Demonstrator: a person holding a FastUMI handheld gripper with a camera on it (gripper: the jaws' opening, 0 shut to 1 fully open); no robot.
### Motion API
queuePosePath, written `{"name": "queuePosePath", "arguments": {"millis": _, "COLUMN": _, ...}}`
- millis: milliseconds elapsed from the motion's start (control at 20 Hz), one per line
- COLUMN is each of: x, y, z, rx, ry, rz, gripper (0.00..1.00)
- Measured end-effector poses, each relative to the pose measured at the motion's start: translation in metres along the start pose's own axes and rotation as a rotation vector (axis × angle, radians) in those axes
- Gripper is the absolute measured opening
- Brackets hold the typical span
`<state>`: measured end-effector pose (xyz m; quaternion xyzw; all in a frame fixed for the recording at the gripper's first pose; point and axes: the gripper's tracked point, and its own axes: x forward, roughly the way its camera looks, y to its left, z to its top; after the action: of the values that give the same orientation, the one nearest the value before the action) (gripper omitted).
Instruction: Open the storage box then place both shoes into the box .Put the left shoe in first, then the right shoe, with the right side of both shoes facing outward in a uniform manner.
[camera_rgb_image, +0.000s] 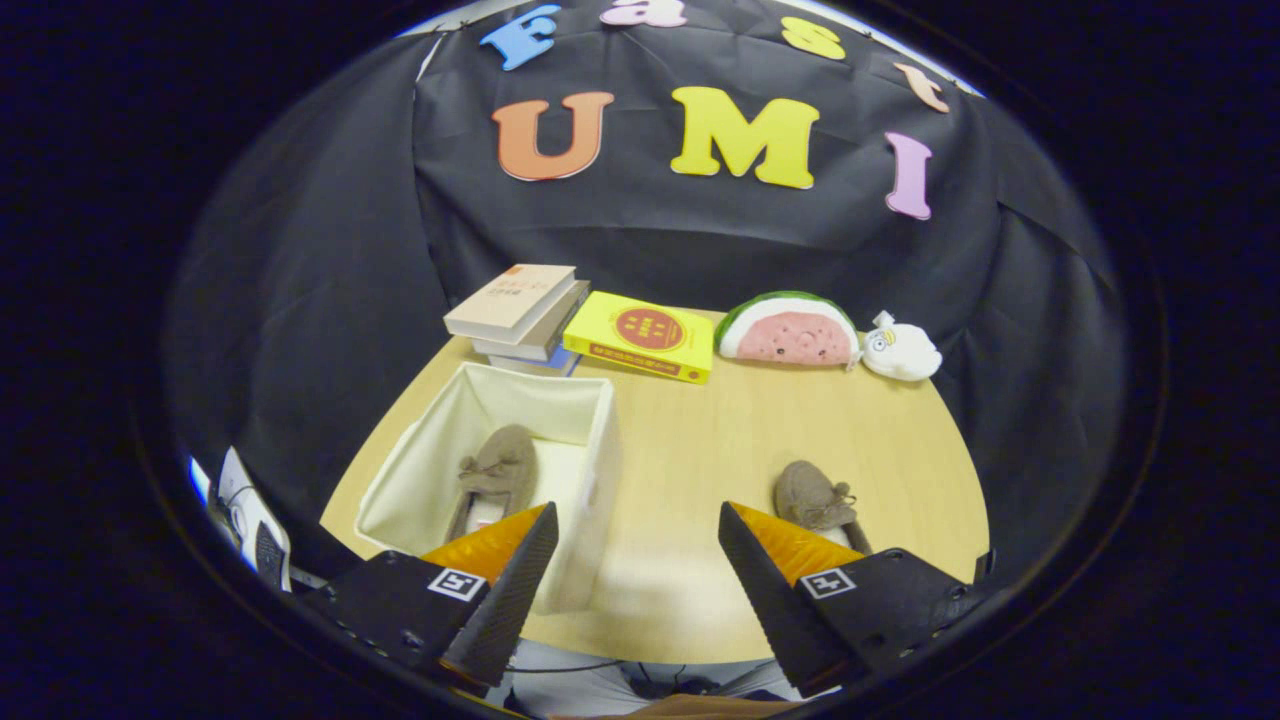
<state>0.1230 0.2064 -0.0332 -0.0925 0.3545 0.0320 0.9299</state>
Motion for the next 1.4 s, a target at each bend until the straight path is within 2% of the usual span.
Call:
{"name": "queuePosePath", "arguments": {"millis": 300, "x": 0.035, "y": -0.114, "z": -0.028, "rx": 0.013, "ry": 0.1, "rz": -0.094, "gripper": 0.98}}
{"name": "queuePosePath", "arguments": {"millis": 750, "x": 0.106, "y": -0.233, "z": -0.081, "rx": 0.013, "ry": 0.293, "rz": -0.122, "gripper": 0.98}}
{"name": "queuePosePath", "arguments": {"millis": 1050, "x": 0.147, "y": -0.266, "z": -0.117, "rx": -0.052, "ry": 0.431, "rz": -0.145, "gripper": 0.75}}
{"name": "queuePosePath", "arguments": {"millis": 1150, "x": 0.155, "y": -0.263, "z": -0.123, "rx": -0.051, "ry": 0.457, "rz": -0.123, "gripper": 0.68}}
{"name": "queuePosePath", "arguments": {"millis": 1200, "x": 0.157, "y": -0.258, "z": -0.126, "rx": -0.055, "ry": 0.468, "rz": -0.105, "gripper": 0.6}}
{"name": "queuePosePath", "arguments": {"millis": 1250, "x": 0.16, "y": -0.255, "z": -0.127, "rx": -0.059, "ry": 0.472, "rz": -0.086, "gripper": 0.43}}
{"name": "queuePosePath", "arguments": {"millis": 1300, "x": 0.162, "y": -0.253, "z": -0.132, "rx": -0.062, "ry": 0.488, "rz": -0.083, "gripper": 0.36}}
{"name": "queuePosePath", "arguments": {"millis": 1350, "x": 0.159, "y": -0.255, "z": -0.13, "rx": -0.058, "ry": 0.499, "rz": -0.103, "gripper": 0.11}}
{"name": "queuePosePath", "arguments": {"millis": 1400, "x": 0.161, "y": -0.257, "z": -0.133, "rx": -0.044, "ry": 0.506, "rz": -0.114, "gripper": 0.06}}
